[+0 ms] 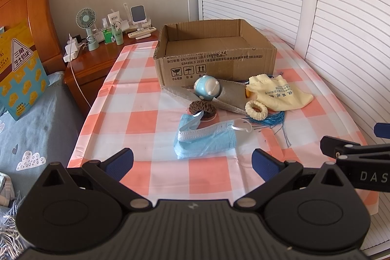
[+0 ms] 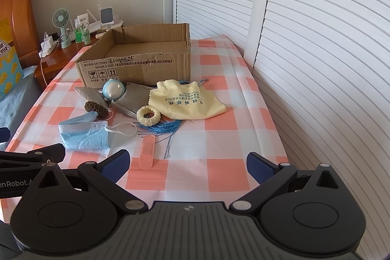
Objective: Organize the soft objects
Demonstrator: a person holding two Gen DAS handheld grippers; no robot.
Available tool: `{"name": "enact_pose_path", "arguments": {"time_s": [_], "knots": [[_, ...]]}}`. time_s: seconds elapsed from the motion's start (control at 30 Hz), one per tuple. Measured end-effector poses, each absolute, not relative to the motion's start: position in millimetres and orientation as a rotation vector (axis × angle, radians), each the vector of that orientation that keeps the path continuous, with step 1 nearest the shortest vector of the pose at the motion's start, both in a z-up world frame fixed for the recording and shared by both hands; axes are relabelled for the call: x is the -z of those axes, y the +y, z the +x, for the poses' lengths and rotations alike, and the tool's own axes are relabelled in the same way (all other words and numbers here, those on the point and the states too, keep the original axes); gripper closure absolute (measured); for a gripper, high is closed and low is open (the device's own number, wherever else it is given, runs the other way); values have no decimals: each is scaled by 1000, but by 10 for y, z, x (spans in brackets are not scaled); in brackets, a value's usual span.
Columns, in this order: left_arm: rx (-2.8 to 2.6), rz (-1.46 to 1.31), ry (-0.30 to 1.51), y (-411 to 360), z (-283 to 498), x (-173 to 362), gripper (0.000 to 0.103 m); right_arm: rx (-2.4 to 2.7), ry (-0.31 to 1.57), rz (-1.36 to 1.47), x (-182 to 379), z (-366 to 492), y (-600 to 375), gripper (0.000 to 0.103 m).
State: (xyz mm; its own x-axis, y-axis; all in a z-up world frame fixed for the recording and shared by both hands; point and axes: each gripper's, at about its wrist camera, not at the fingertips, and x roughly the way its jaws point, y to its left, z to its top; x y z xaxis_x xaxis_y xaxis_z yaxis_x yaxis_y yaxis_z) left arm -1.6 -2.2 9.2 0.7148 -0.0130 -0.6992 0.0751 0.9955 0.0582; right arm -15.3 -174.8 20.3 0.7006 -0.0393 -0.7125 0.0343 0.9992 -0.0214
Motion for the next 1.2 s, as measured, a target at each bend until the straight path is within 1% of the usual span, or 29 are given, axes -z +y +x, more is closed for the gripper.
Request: {"name": "enact_pose_path", "arguments": {"time_s": [1.2], "knots": [[92,122,745,-23,35,-65,1,24,795,-29,-170,-101,-1718,0]]}}
